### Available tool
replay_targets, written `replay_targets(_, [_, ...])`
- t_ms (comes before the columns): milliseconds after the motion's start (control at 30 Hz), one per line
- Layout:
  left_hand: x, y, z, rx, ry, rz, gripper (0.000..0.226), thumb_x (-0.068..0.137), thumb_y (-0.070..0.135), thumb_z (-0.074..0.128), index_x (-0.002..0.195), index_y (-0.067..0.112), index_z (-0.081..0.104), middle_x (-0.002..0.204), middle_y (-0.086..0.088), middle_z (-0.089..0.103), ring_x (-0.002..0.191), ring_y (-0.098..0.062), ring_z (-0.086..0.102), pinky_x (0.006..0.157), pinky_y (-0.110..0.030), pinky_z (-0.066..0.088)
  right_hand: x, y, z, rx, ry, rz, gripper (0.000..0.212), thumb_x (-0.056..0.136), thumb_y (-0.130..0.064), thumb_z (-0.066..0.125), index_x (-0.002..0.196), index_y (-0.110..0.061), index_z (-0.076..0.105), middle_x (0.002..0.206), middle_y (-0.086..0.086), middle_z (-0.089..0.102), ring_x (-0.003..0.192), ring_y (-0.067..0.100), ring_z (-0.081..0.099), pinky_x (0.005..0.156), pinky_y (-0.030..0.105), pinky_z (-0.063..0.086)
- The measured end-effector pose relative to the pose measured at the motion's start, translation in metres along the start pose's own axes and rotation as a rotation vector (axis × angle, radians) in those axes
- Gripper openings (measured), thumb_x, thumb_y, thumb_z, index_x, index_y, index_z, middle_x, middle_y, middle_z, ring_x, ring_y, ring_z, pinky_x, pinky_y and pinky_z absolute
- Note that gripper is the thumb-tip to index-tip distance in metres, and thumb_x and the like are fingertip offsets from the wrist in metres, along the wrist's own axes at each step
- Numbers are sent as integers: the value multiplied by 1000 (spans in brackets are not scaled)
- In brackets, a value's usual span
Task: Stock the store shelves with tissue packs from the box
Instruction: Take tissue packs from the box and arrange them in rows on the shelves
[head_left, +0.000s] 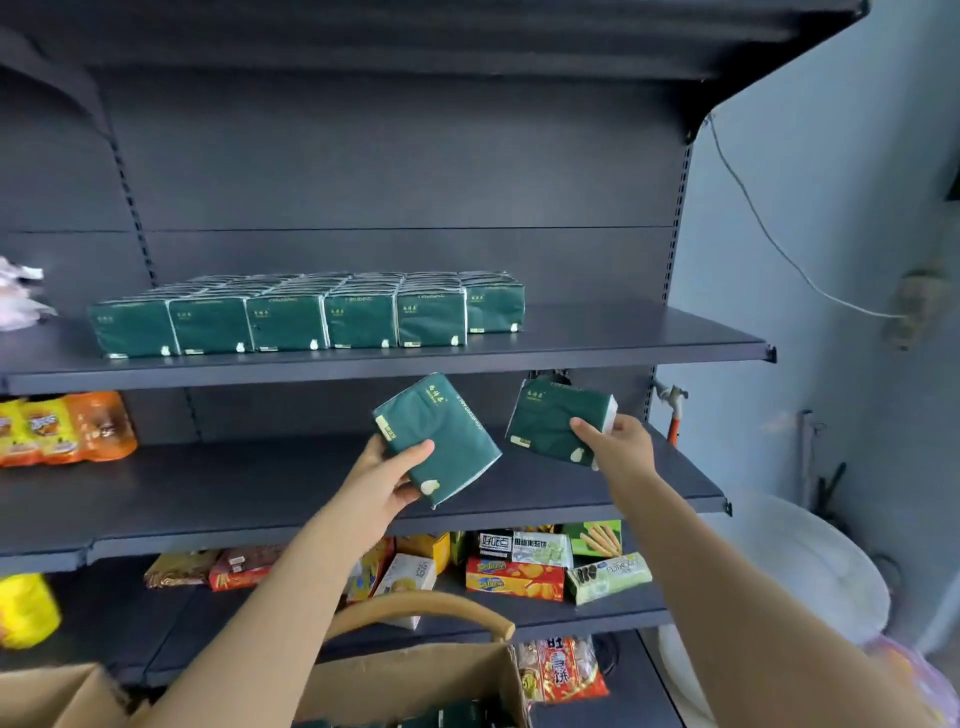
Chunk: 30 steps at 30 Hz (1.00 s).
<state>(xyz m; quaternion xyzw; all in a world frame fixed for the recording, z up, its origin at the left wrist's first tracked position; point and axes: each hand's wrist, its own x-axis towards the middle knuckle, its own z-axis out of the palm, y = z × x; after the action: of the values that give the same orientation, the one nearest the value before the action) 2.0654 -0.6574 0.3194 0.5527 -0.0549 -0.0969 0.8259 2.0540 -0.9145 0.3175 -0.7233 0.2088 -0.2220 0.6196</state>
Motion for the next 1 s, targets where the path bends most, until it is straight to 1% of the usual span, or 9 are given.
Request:
replay_targets(100, [32,15,6,16,-5,54,27,88,4,61,109,20,57,113,-5,66,99,-21,65,68,-31,55,35,-18,11,13,23,-62,40,80,-29,73,110,-7,57,97,6,65,77,17,61,54,23,42])
replay_targets(233, [77,36,17,15,-30,121,29,89,5,60,112,22,58,115,-3,66,100,-20,65,67,-29,56,75,-46,25,4,31,-124,30,83,-27,71,102,-12,53,89,-2,59,76,14,57,58,26,41])
replay_targets(433, [131,52,25,-25,-59,187,31,91,12,58,120,24,56,114,2,68,104,-18,65,69,-29,56,136,-78,47,-75,7,-210,32,85,-27,69,105,-13,49,89,-2,57,68,9,54,56,25,41])
replay_targets(567, [151,55,20,-30,-11,193,28,92,13,58,117,25,57,113,3,68,102,-16,64,71,-30,54,165,-90,68,-143,-39,-274,37,83,-25,71,112,-11,52,101,1,61,85,17,59,71,27,43])
replay_targets(700, [169,59,14,-58,56,225,25,92,13,58,112,27,59,110,5,69,99,-15,64,76,-33,52,199,-97,94,-137,-119,-325,39,81,-23,73,113,-11,54,105,1,64,88,18,62,74,33,50])
replay_targets(833, [183,62,11,-76,121,236,26,91,11,59,112,26,60,111,3,68,102,-18,64,83,-37,52,228,-93,119,-211,-145,-350,42,80,-28,74,115,-15,54,114,5,58,92,20,59,77,32,47])
replay_targets(867, [187,62,12,-78,139,238,26,91,10,59,111,26,60,111,3,68,102,-19,64,83,-38,52,234,-91,124,-230,-137,-355,44,81,-29,73,117,-14,54,117,7,55,88,18,56,78,31,45])
replay_targets(933, [195,62,12,-81,159,238,26,90,10,59,110,25,61,110,2,69,101,-19,64,82,-38,52,244,-82,132,-300,-122,-377,44,84,-28,70,121,-12,51,117,9,48,72,10,48,75,26,38])
replay_targets(1000, [201,61,14,-79,156,236,25,91,10,59,110,25,61,110,2,70,101,-19,65,82,-39,53,251,-72,136,-378,-112,-407,38,88,-28,66,118,-9,51,115,10,46,60,4,43,71,25,35])
